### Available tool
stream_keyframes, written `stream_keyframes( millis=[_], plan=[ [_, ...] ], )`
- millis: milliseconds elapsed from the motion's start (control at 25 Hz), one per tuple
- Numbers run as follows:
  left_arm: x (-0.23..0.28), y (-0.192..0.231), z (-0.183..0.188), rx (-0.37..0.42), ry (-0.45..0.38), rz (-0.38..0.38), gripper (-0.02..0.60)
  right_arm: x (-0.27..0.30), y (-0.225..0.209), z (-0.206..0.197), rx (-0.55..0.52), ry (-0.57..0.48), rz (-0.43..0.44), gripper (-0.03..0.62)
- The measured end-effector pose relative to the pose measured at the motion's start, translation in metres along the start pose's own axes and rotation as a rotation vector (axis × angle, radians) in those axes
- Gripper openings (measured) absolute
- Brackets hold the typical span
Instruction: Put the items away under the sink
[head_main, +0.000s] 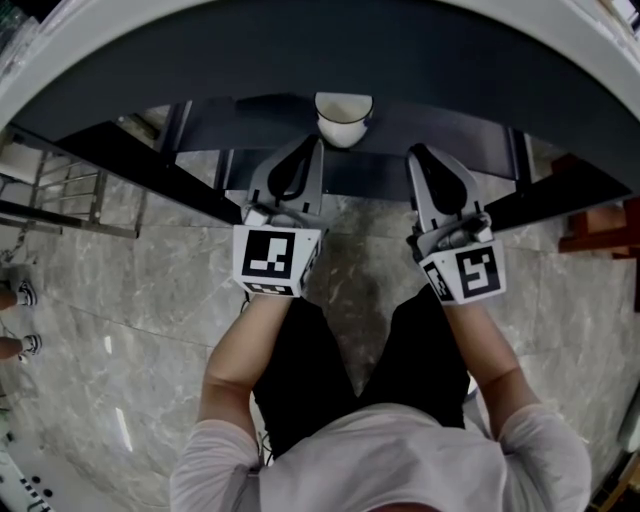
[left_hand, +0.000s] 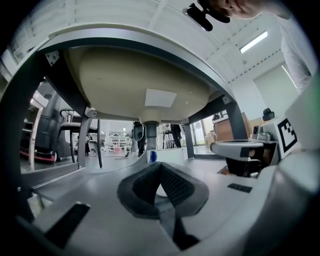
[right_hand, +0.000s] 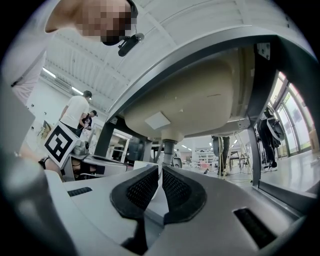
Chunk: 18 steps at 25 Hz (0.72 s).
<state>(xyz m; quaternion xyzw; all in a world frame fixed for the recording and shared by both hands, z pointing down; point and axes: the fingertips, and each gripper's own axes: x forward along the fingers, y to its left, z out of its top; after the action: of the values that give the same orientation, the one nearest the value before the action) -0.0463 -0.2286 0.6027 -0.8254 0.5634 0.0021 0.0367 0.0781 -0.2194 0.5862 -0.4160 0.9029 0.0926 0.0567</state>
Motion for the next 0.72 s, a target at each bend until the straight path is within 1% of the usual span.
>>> stream_keyframes(
  millis=[160, 320, 400, 520, 560, 640, 720],
  plan=[
    [-0.004, -0.001, 0.002, -0.008, 0.003, -0.013, 0.003, -0.001, 0.004, -0.001, 0.008, 0.013, 0.006, 0.048],
    [-0.006, -0.006, 0.015, -0.013, -0.023, -0.035, 0.003, 0.004, 0.009, 0.002, 0.028, 0.056, 0.023, 0.048],
    [-0.013, -0.007, 0.019, -0.037, -0.010, -0.037, 0.003, -0.001, 0.023, 0.010, 0.034, 0.091, 0.052, 0.048],
    [-0.030, -0.012, 0.023, -0.052, 0.031, -0.041, 0.003, -0.012, 0.044, 0.020, 0.059, 0.168, 0.098, 0.048],
    [-0.036, -0.018, 0.024, -0.058, 0.046, -0.064, 0.003, -0.016, 0.050, 0.024, 0.065, 0.194, 0.106, 0.048],
    [-0.045, -0.033, 0.029, -0.084, 0.068, -0.133, 0.003, -0.022, 0.060, 0.036, 0.052, 0.240, 0.117, 0.048],
    [-0.052, -0.043, 0.046, -0.122, 0.070, -0.175, 0.003, -0.026, 0.070, 0.055, 0.039, 0.271, 0.125, 0.048]
  ],
)
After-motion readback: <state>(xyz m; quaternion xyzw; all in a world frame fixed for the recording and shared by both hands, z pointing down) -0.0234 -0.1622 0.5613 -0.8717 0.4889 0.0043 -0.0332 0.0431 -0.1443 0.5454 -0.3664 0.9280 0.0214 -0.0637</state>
